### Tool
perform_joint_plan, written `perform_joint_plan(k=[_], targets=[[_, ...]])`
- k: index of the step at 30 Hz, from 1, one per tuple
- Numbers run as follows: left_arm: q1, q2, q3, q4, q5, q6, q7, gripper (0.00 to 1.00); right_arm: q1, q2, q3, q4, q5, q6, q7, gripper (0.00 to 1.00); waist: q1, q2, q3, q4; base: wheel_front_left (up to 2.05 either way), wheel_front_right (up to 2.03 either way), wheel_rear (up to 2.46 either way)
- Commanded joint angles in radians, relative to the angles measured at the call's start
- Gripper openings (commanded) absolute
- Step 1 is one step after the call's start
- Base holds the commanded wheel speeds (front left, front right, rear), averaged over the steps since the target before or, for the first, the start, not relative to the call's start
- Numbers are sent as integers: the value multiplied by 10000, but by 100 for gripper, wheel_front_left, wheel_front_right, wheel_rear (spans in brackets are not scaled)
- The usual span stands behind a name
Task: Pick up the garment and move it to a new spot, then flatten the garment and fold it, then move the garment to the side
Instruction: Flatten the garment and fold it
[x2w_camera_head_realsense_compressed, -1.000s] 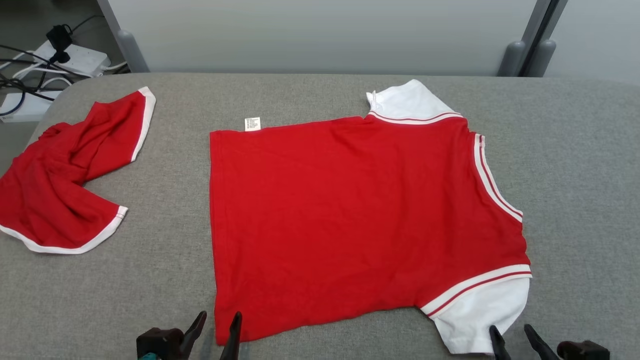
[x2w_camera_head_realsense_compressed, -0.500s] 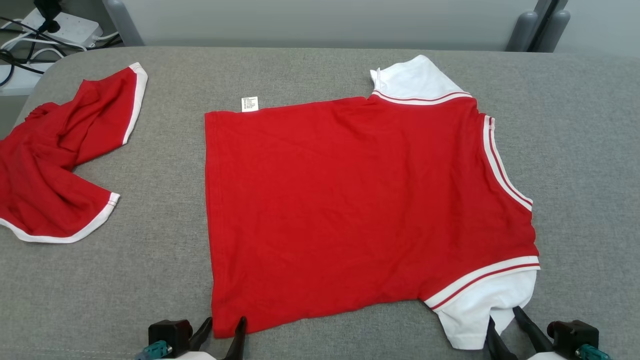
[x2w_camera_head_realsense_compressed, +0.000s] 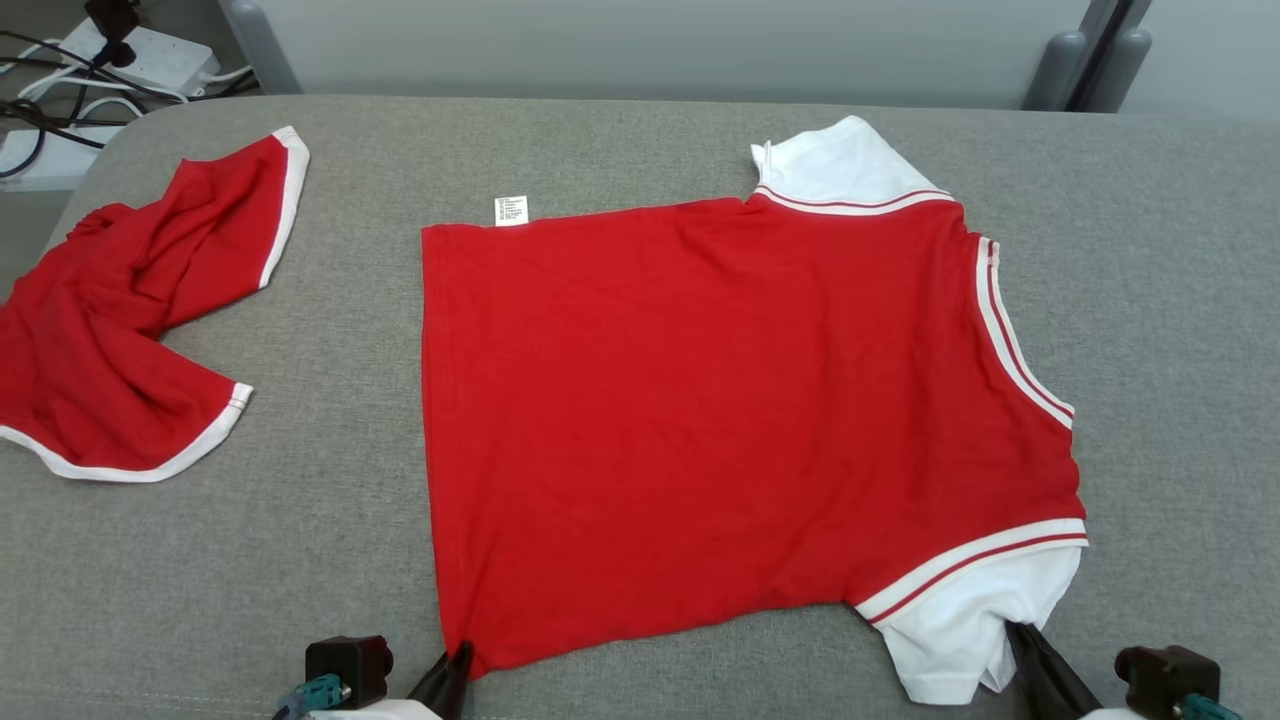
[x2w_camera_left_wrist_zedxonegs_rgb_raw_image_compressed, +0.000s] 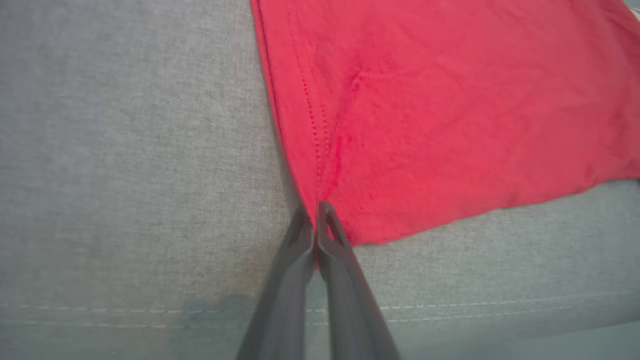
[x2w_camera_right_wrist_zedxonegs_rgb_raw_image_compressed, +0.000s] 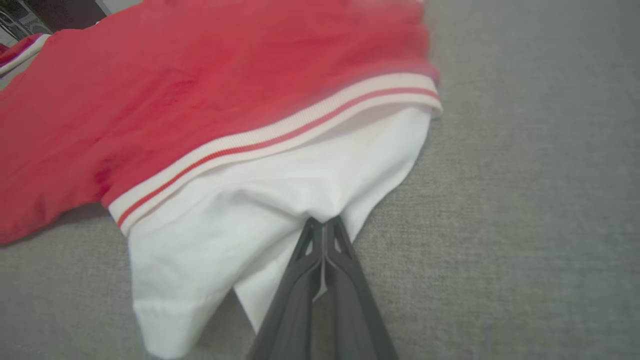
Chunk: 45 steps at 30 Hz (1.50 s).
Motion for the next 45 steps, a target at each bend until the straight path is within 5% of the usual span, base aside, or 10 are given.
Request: perform_joint_plan(k=[1, 15, 21, 24, 35, 45], targets=[[-195, 139, 258, -228, -106, -46, 17, 0, 409, -235, 158, -276, 102, 23, -43, 0, 0, 0, -66, 42, 0, 0, 0], [1494, 1455, 847, -2678, -385, 1113, 362, 0, 3517, 68, -1462, -3998, -481, 23, 756, 0, 0, 0, -185, -139, 0, 0, 0], [1521, 1788, 1227, -3945, -587, 1375, 550, 0, 3333, 6, -1785, -5625, -448, 23, 1587, 0, 0, 0, -8, -282, 0, 0, 0], [1070, 1810, 1589, -4543, -862, 1273, 616, 0, 2354, -16, -1904, -6318, 515, 23, 2106, 0, 0, 0, 262, -325, 0, 0, 0], [-1253, 1658, 1866, -3592, -1223, 503, 1214, 0, -2197, -833, -1130, -3845, 1679, 23, 2782, 0, 0, 0, 1194, -318, 0, 0, 0], [-2769, 1144, 1910, -1793, -1486, -266, 1203, 0, -4295, -1251, -146, -1655, 2390, 23, 2802, 0, 0, 0, 1707, -209, 0, 0, 0]])
